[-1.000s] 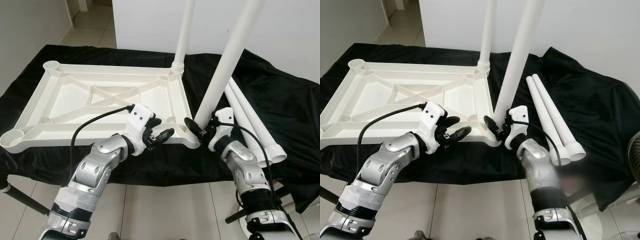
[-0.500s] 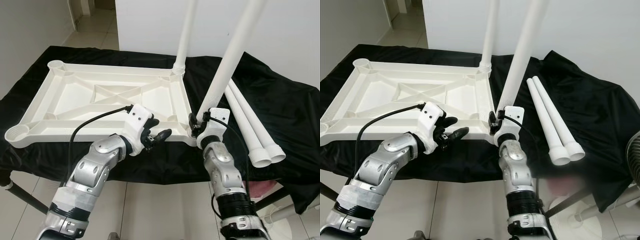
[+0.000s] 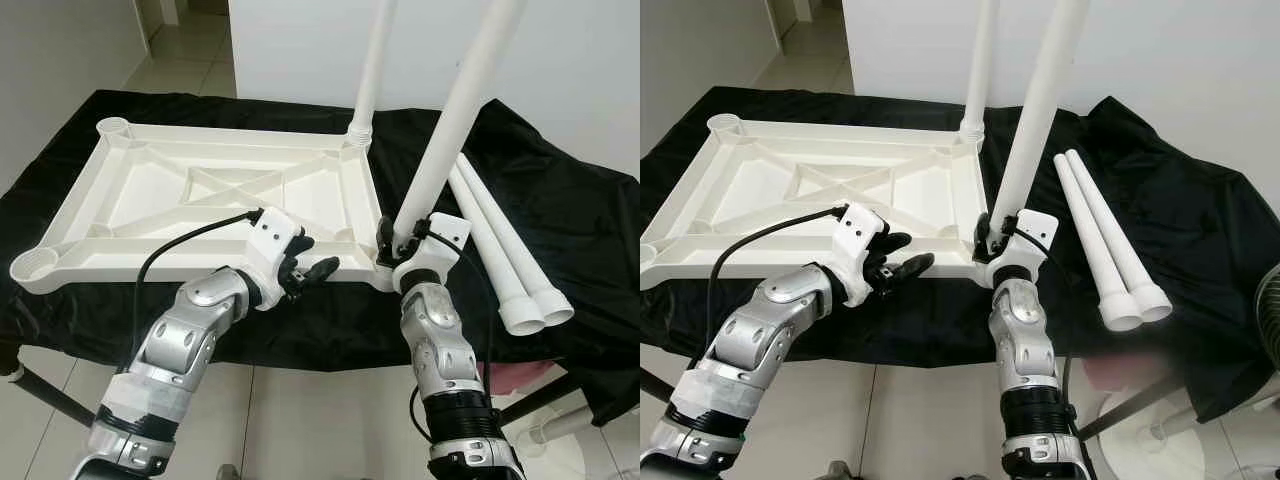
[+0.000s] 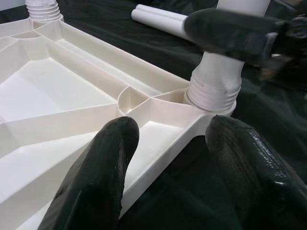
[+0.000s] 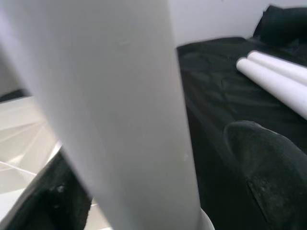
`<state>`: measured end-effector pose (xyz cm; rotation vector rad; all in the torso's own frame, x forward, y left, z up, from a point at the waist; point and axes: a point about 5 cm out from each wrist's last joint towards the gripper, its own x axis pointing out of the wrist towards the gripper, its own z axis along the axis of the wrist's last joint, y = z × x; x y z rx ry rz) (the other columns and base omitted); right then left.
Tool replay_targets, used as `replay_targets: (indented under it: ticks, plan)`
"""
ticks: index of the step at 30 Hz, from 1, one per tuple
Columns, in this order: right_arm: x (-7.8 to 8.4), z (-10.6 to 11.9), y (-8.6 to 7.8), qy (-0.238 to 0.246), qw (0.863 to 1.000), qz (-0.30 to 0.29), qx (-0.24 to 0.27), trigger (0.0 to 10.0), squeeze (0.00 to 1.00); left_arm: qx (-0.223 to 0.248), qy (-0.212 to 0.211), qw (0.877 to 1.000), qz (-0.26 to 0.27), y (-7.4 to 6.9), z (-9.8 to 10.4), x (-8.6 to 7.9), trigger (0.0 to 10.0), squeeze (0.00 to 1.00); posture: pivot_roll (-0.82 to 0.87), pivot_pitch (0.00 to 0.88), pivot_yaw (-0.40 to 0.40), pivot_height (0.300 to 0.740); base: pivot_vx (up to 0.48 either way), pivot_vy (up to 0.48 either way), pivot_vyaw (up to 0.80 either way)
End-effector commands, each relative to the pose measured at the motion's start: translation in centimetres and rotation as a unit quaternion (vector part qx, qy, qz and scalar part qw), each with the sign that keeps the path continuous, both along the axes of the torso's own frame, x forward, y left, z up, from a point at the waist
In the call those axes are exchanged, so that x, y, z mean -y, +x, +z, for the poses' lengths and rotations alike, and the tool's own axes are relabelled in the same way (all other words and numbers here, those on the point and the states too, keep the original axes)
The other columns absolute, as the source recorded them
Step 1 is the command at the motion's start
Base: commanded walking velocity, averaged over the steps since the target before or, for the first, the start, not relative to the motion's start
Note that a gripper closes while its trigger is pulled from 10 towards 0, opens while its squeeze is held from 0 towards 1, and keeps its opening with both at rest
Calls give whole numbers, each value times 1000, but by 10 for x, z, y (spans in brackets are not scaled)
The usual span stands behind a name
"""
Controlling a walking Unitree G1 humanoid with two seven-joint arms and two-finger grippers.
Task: Building children table
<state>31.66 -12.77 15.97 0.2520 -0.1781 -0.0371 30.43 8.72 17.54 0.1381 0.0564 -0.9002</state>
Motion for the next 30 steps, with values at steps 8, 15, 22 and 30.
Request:
replay_targets:
  ticks: [8,15,22,30]
  plan:
    - [12,-9,-15,-23,1000,8,-5,10000,0,-1,52,999,14,6,-10,-14,10000,0,8,43,-27,740,0,0,0]
    - [25,-17,-26,-33,999,-1,-11,10000,0,-9,109,992,63,19,-21,-38,10000,0,7,49,-22,740,0,0,0]
    - [29,-20,-31,-37,999,-1,-16,10000,0,-20,148,982,117,32,-28,-58,10000,0,-9,54,-15,740,0,0,0]
    - [33,-19,-33,-44,999,-3,-16,10000,0,-25,180,975,130,39,-31,-69,10000,0,-21,54,-7,740,0,0,0]
